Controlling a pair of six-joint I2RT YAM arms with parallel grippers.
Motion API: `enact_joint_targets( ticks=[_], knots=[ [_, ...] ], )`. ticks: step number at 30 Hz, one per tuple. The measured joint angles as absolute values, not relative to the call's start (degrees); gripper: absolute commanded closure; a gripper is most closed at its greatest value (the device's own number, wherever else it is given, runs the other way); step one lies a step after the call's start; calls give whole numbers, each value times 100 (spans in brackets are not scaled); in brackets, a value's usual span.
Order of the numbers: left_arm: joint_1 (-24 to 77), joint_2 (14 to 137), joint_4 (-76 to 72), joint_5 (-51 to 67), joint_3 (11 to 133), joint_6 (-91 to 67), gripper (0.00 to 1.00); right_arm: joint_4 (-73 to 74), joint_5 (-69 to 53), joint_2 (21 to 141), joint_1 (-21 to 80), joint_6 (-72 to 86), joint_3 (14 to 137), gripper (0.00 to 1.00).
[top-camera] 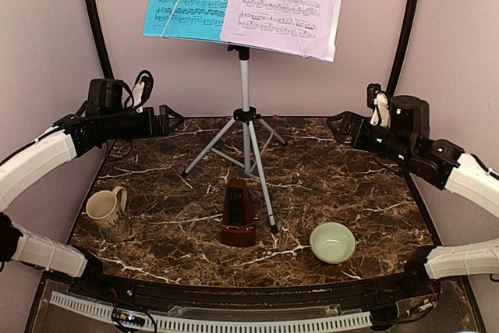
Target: Set up the instrument practice props
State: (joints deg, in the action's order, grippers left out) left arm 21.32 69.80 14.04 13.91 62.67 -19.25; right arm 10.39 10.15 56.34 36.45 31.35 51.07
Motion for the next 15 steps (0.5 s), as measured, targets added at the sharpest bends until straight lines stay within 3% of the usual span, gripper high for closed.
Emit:
enact_joint_targets(
  ticks=[7, 15],
  knots=[
    [1273, 7269, 1249, 2051, 6099, -2399, 1, 1059, -178, 6386, 2416, 3072, 5083, 0],
    [698, 7199, 1015, 2519, 5098, -2810, 1, 882, -314, 6608, 2248, 3096, 4508, 0]
  ],
)
